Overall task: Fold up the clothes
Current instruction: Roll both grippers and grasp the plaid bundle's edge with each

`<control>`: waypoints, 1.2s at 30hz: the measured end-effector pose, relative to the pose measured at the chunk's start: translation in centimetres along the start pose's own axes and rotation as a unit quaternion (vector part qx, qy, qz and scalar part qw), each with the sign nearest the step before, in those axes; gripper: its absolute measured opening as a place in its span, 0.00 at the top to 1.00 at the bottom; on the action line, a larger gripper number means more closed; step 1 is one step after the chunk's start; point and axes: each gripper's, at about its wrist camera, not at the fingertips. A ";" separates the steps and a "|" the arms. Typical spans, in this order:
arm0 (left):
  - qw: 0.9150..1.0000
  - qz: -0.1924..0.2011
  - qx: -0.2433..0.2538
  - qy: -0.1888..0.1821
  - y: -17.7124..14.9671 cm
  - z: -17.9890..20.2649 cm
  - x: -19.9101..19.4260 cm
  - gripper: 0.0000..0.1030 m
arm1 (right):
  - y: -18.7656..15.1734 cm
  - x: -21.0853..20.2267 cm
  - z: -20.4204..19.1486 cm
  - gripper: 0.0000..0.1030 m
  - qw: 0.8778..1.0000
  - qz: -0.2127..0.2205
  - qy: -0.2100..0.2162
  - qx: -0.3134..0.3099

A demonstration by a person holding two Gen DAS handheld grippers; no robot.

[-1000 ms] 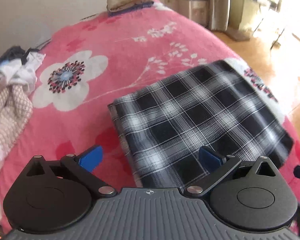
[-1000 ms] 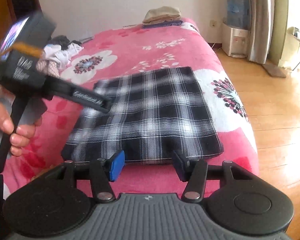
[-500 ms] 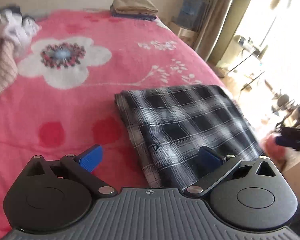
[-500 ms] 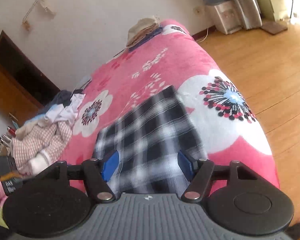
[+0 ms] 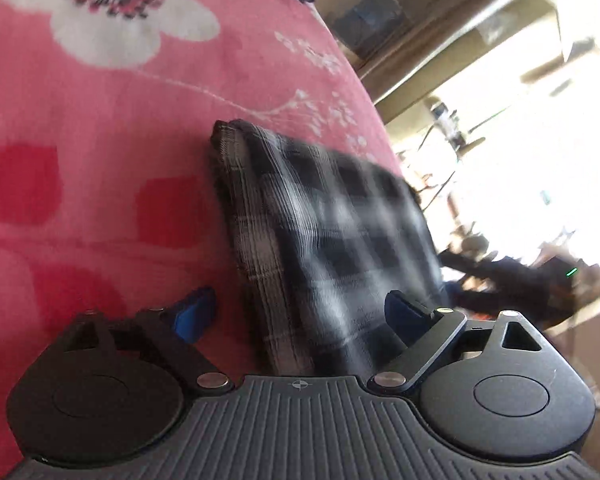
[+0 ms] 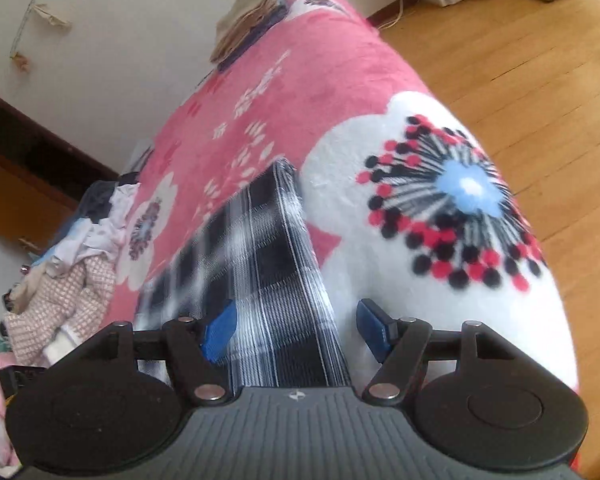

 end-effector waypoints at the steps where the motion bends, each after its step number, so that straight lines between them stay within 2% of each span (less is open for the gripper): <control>1: 1.000 0.000 -0.008 -0.007 0.4 -0.3 0.2 0.13 | 0.5 0.5 0.1 0.32 1.000 -0.003 0.009 0.007; 7: 0.999 0.002 -0.009 -0.039 3.2 -1.7 2.5 0.13 | 3.9 4.4 -0.5 0.32 0.998 -0.010 0.056 0.022; 12: 0.997 0.013 -0.043 -0.069 3.8 -2.6 2.9 0.08 | 5.9 6.5 -0.5 0.32 0.995 -0.004 0.085 0.052; 15: 0.995 0.016 -0.060 -0.079 2.6 -2.6 2.2 0.11 | 5.2 6.1 -0.2 0.33 0.994 -0.018 0.099 0.045; 19: 0.991 0.012 -0.089 -0.100 0.6 -2.9 1.1 0.15 | 2.7 4.1 0.6 0.33 0.991 -0.068 0.111 0.037; 24: 0.988 -0.013 -0.105 -0.110 0.4 -3.1 1.5 0.14 | 0.6 3.4 1.3 0.32 0.984 -0.107 0.141 0.022; 29: 0.984 -0.021 -0.130 -0.122 2.4 -4.1 3.0 0.16 | 2.4 5.9 0.7 0.33 0.974 -0.114 0.192 0.027; 33: 0.982 -0.010 -0.133 -0.131 2.5 -4.1 3.5 0.18 | 3.1 7.4 -0.4 0.34 0.971 -0.111 0.209 0.025; 36: 0.983 -0.010 -0.127 -0.133 2.2 -4.3 3.0 0.26 | 2.8 7.0 0.0 0.35 0.969 -0.118 0.218 0.022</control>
Point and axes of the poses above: each gripper's, at about its wrist camera, not at the fingertips, and x roughly the way its jaws point, z to its right, y to its top, and after that the axes turned 12 degrees about -y, right-handed
